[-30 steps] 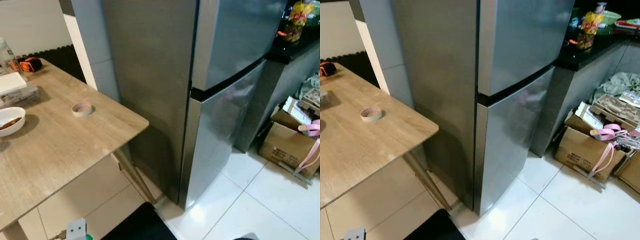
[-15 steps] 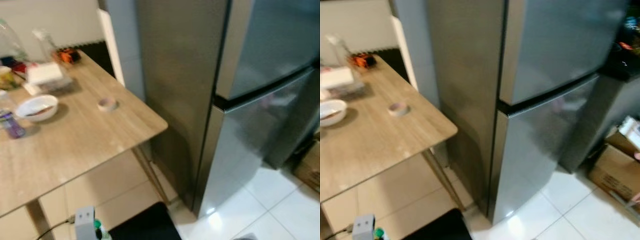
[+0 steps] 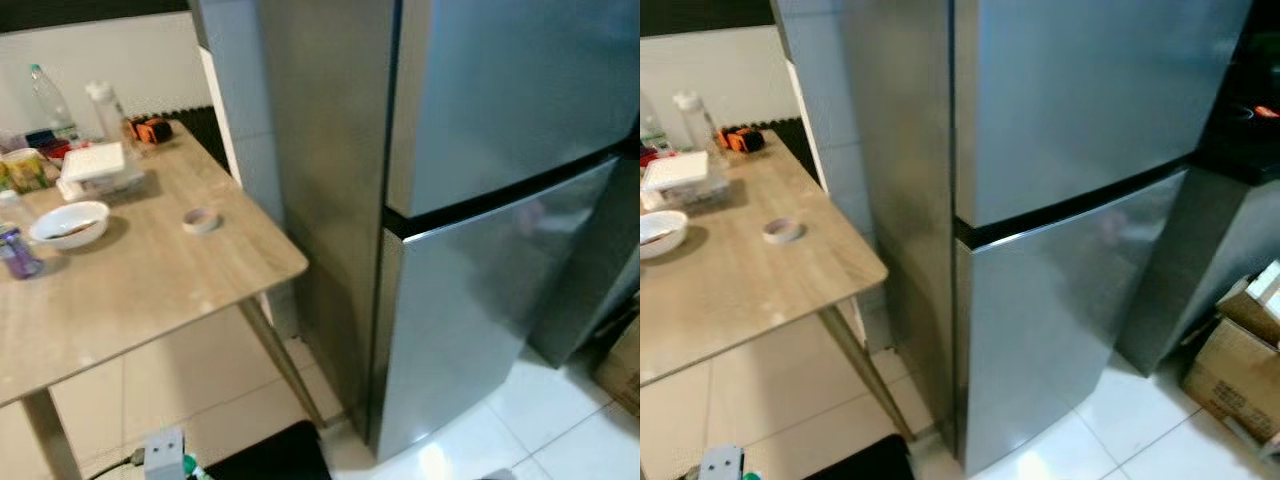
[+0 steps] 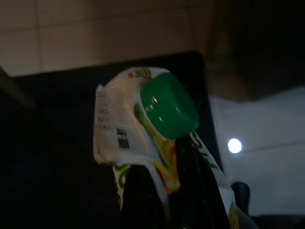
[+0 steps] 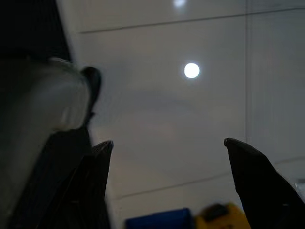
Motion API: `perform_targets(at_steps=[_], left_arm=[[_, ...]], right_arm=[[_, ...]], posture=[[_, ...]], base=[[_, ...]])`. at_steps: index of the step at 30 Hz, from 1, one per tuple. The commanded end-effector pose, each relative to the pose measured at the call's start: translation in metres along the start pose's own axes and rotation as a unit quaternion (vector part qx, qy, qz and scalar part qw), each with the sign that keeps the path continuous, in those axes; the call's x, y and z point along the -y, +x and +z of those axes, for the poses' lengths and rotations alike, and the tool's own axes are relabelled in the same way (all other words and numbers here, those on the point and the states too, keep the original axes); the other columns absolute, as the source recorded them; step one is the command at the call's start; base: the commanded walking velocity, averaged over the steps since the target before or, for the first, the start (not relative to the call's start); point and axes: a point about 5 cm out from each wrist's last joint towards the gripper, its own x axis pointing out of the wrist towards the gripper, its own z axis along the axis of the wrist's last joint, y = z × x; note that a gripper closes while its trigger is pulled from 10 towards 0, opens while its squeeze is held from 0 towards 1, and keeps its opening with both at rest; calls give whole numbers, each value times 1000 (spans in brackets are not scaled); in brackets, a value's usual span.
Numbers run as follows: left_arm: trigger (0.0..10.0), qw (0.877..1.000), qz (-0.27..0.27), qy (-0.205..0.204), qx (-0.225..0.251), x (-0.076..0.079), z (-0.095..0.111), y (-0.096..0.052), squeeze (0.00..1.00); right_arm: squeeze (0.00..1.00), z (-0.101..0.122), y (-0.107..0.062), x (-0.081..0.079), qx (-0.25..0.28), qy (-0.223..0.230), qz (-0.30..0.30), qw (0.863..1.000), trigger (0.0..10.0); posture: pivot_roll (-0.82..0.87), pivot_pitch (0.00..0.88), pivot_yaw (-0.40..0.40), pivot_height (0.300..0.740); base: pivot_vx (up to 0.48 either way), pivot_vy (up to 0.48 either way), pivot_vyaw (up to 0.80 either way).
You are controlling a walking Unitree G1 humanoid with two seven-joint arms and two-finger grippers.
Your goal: Restocking fridge
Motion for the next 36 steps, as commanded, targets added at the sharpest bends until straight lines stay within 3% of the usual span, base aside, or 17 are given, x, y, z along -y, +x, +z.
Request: perform_targets(at_steps=[1,7,15,21,22,24,26,28,29,30,32,33,34,35,36], left_arm=[[10000,997,-21,4,-75,6,-32,-7,0],[10000,997,-13,7,-76,0,-33,-8,0],[10000,997,-12,-5,-82,3,-40,-11,0],[10000,996,-20,-6,-84,7,-42,-11,0],[10000,996,-21,-7,-84,7,-42,-11,0],[10000,996,-21,-7,-84,7,-42,-11,0],[10000,996,-24,-7,-82,7,-41,-11,0],[10000,996,-25,-8,-82,7,-41,-11,0],[10000,996,-25,-8,-82,7,-41,-11,0],[10000,996,-24,-9,-83,6,-42,-11,0],[10000,996,-25,-10,-84,7,-44,-12,0],[10000,996,-25,-10,-84,7,-44,-12,0],[10000,996,-26,-11,-85,8,-44,-12,0],[10000,996,-26,-11,-85,8,-44,-12,0],[10000,996,-28,-12,-86,8,-45,-12,0]], right_arm=[[0,8,0,1,19,11,9,1000,10000],[0,16,1,-4,34,7,40,999,10000],[0,22,1,-6,48,10,57,997,10000],[0,49,-2,10,111,64,50,991,10000],[0,81,-9,16,184,80,109,974,10000],[0,89,-11,17,203,80,126,968,10000],[0,112,-22,15,265,14,210,941,10000],[0,141,-42,23,331,-30,297,895,10000],[0,141,-42,23,331,-30,297,895,10000],[0,151,-49,29,349,-44,319,880,10000],[0,176,-76,43,396,-88,389,827,10000],[0,176,-76,43,396,-88,389,827,10000],[0,182,-86,46,408,-104,413,807,10000],[0,182,-86,46,408,-104,413,807,10000],[643,191,-96,50,423,-115,434,787,10000]], posture=[[-70,0,13,740],[-67,0,14,740],[-68,0,10,740],[-73,0,11,740],[-73,0,10,740],[-75,0,13,740],[-75,0,13,740],[-75,0,13,740],[-75,0,13,740],[-75,0,13,740],[-78,0,8,740],[-78,0,8,740],[-78,0,8,740],[-78,0,8,740],[-77,0,5,740]], base=[[0,-439,0],[0,-404,260],[0,0,779],[0,0,156],[0,0,0],[0,0,0],[0,0,0],[0,0,0],[0,0,0],[0,0,0],[0,0,0],[0,0,0],[0,0,0],[0,0,0],[0,0,0]])
